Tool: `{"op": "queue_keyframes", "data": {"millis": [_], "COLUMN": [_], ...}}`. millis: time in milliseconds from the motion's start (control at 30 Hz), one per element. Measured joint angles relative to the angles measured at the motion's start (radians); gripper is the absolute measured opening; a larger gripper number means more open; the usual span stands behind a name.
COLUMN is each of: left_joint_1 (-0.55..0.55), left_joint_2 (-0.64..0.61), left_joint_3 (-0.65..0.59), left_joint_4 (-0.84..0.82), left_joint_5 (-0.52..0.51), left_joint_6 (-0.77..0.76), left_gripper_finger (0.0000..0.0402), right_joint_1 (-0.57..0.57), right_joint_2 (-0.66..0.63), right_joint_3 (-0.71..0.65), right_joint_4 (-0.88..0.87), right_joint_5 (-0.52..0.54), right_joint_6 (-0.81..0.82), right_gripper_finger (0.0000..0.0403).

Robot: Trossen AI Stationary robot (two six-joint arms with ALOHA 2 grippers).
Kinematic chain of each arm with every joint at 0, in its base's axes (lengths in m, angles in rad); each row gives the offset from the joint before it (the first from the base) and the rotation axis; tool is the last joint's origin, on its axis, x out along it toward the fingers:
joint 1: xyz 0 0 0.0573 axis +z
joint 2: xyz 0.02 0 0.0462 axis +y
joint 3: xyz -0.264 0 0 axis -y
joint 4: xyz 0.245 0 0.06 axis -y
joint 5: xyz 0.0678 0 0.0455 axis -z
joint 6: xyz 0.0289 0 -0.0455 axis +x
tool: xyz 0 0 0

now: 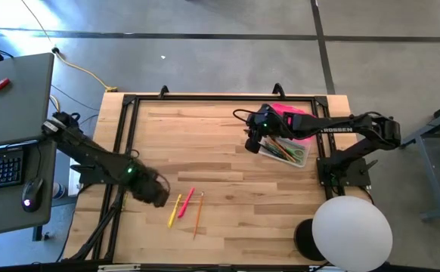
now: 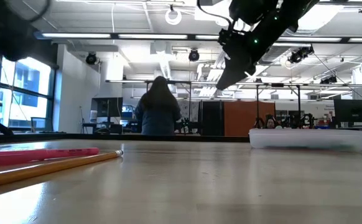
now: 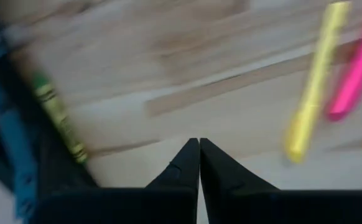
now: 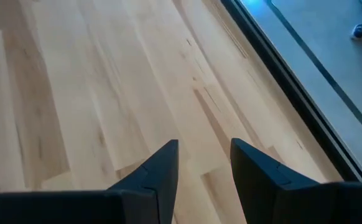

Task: Pick & place school supplies into a supply box
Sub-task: Adjust the green crayon

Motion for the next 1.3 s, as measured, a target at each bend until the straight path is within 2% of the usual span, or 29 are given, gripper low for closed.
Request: {"op": "queue_keyframes", "data": {"millis": [233,433,600,767,967,1300], "left_joint_1": [-0.164,-0.232,-0.233,-0.230,-0.230,-0.230], "left_joint_2": [0.000,0.005,0.024,0.048,0.057,0.057], "left_joint_3": [0.000,0.000,0.000,0.000,-0.036,-0.131], "left_joint_4": [-0.131,-0.138,-0.208,-0.206,-0.205,-0.087], "left_joint_5": [-0.007,0.008,0.024,-0.016,-0.009,0.029], "left_joint_6": [-0.238,-0.271,-0.310,-0.262,-0.256,-0.281], "left_gripper_finger": [0.0040,0.0069,0.0094,0.0103,0.0123,0.0209], "right_joint_1": [-0.006,-0.026,-0.028,-0.028,-0.028,-0.028], "right_joint_2": [0.000,0.000,0.000,0.000,0.000,0.000], "right_joint_3": [-0.023,-0.022,-0.022,-0.022,-0.022,-0.022], "right_joint_4": [0.019,0.078,0.098,0.097,0.096,0.095], "right_joint_5": [-0.001,-0.005,-0.005,-0.007,-0.009,-0.009], "right_joint_6": [-0.037,-0.045,-0.044,-0.044,-0.044,-0.044], "right_gripper_finger": [0.0124,0.0124,0.0124,0.0124,0.0124,0.0124]}}
